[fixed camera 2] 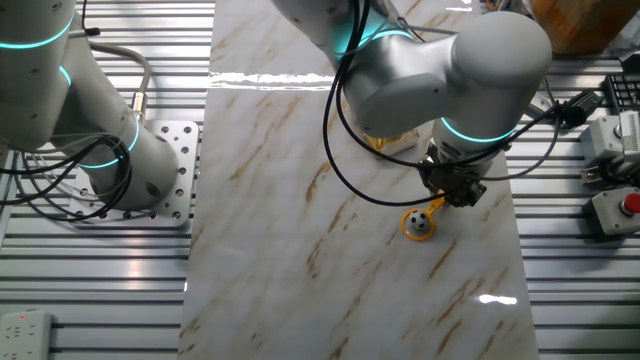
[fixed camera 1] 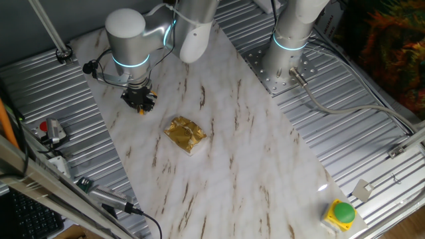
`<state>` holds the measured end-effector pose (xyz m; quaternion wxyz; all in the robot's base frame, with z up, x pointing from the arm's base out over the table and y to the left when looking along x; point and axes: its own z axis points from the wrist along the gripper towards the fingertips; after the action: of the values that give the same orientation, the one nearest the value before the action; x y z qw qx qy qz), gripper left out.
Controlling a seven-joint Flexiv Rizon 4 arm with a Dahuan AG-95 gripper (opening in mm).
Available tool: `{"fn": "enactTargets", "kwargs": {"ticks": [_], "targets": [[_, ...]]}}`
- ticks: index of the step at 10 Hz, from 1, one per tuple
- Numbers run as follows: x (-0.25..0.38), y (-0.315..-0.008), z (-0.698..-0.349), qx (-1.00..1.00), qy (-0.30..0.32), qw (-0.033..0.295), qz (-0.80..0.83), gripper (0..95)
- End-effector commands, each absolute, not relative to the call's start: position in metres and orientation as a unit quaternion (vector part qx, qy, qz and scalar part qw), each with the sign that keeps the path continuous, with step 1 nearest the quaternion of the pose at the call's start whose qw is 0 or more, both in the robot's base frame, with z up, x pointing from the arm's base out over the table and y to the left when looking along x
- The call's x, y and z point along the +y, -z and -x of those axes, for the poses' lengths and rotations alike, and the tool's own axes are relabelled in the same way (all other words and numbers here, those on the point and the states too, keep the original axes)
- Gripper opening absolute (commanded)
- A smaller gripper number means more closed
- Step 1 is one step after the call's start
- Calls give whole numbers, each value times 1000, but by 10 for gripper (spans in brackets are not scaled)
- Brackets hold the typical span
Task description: Remove the bubble ring from the ball
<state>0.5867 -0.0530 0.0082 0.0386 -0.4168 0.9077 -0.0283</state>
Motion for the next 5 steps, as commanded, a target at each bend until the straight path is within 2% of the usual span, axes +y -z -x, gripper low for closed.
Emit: {"fn": "enactTargets", "kwargs": {"ticks": [1,2,3,5], "targets": [[-53,-8,-587,909,29,39,415,190],[-53,-8,-587,909,30,40,413,190],[-53,-8,-587,910,30,40,412,0],[-53,-8,-587,912,30,40,408,0]]}}
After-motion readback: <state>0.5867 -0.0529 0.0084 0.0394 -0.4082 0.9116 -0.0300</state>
